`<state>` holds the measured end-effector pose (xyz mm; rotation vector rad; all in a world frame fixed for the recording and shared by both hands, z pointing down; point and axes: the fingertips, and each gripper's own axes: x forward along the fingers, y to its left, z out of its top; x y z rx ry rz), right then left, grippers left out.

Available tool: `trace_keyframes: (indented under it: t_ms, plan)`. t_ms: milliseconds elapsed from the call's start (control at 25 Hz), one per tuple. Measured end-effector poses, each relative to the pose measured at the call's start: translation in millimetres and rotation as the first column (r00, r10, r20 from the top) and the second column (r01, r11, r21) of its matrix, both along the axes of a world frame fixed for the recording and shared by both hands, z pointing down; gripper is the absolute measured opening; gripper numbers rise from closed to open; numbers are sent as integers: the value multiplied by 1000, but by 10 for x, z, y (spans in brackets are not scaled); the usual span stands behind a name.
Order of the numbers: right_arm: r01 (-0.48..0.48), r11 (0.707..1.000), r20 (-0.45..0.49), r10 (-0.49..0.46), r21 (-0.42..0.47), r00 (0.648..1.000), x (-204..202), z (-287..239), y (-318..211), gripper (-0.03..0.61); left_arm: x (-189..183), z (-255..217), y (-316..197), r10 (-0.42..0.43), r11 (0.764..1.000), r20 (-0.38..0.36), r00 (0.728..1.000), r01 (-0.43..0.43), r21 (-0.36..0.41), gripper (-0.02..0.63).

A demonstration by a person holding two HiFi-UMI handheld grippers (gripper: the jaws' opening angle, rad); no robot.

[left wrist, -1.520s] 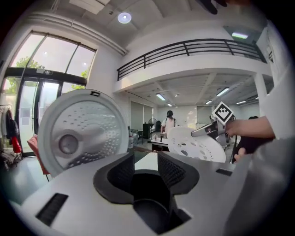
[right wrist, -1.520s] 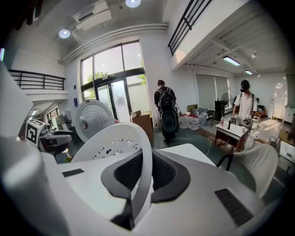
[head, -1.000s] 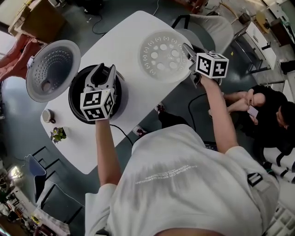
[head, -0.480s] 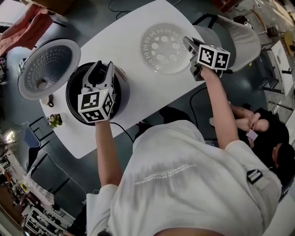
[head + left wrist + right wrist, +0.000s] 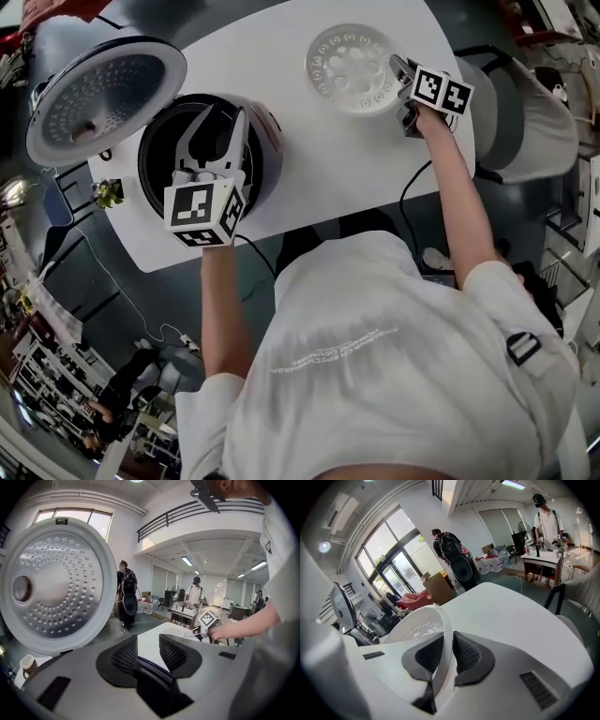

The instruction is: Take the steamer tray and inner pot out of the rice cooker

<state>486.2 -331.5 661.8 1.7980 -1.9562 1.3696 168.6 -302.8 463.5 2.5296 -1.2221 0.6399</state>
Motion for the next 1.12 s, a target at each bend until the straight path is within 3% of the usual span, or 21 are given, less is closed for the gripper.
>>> trace_keyframes:
  t_ms: [280, 800, 1120]
  plan:
    - [-10, 1000, -5, 10, -17, 1000, -136, 431, -369, 69, -90, -14, 15, -40, 999, 11, 999, 40, -18, 155]
    - [-3, 998, -70, -1, -57, 998, -195, 529, -597, 72, -286, -55, 136, -67, 998, -4, 998, 67, -18, 155]
    - [-24, 999, -52, 22, -27, 998, -180, 480, -453, 216, -539, -187, 297, -83, 996, -9, 996, 84, 12, 155]
